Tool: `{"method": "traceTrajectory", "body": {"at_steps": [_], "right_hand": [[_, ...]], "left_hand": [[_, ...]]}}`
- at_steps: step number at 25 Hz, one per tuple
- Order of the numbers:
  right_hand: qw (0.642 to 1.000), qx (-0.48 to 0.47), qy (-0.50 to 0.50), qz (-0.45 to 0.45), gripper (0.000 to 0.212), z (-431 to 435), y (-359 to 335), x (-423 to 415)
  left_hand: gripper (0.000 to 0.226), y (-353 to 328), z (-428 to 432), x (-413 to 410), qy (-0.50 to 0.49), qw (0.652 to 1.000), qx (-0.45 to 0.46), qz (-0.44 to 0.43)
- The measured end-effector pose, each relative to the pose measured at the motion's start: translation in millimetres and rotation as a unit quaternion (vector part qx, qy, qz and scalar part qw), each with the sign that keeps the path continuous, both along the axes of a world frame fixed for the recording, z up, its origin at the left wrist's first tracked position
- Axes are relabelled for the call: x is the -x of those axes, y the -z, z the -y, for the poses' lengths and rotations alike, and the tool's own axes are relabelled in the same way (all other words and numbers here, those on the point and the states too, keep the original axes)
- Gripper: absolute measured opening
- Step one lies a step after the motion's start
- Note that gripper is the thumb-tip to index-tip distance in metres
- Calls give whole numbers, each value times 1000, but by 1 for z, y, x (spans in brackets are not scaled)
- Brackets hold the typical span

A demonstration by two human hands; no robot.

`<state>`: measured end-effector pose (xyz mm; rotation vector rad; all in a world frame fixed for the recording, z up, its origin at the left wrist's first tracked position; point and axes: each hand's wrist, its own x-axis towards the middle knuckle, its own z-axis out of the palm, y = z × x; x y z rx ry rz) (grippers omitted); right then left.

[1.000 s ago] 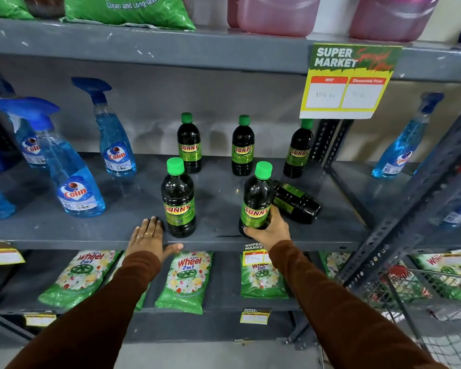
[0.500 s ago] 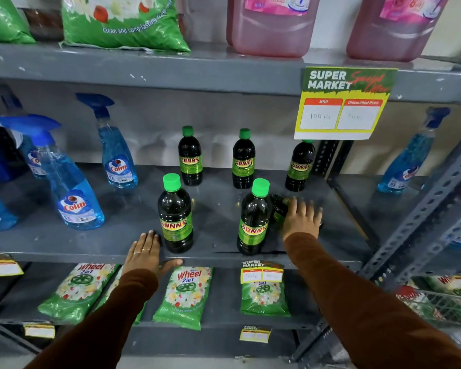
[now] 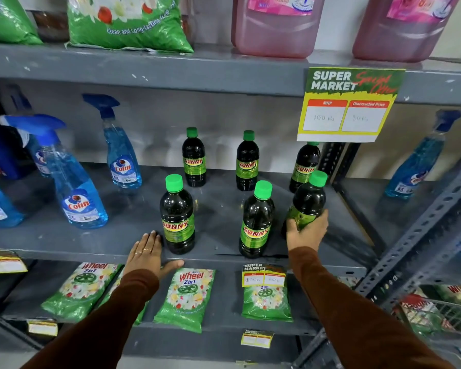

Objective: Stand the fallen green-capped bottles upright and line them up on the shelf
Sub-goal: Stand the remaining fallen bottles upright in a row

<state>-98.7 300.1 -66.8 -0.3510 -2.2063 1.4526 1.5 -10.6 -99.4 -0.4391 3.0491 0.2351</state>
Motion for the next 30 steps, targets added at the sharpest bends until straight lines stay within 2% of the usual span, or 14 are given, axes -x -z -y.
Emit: {"method": "traceTrajectory", "body": {"at_steps": [3, 7, 9, 11, 13, 17, 19, 21, 24, 30], "right_hand": [[996, -41, 52, 60, 103, -8, -9, 5], [999, 28, 3, 31, 104, -7, -7, 4], [999, 29, 14, 38, 107, -2, -8, 5], [996, -17, 49, 68, 109, 0, -13, 6], [995, -32, 61, 71, 104, 1, -16, 3], [999, 20, 23, 35, 102, -5, -12, 2], [997, 45, 25, 51, 100, -7, -12, 0], [995, 72, 21, 63, 85, -12, -12, -3], [994, 64, 11, 86, 72, -20, -16, -16], [994, 63, 30, 80, 72, -35, -11, -37]], "left_hand": [[125, 1, 0, -2, 2, 1000, 1, -10], [102, 2, -1, -2, 3, 1000, 8, -7], [101, 2, -2, -2, 2, 1000, 8, -6], [101, 1, -2, -2, 0, 1000, 6, -10], [101, 1, -2, -1, -1, 1000, 1, -17], [101, 0, -2, -2, -1, 1000, 7, -16], [101, 0, -1, -2, -4, 1000, 16, -13], [99, -2, -2, -2, -1, 1000, 18, -9], [97, -3, -3, -3, 4, 1000, 12, -4], [97, -4, -4, -5, 4, 1000, 0, -13]]}}
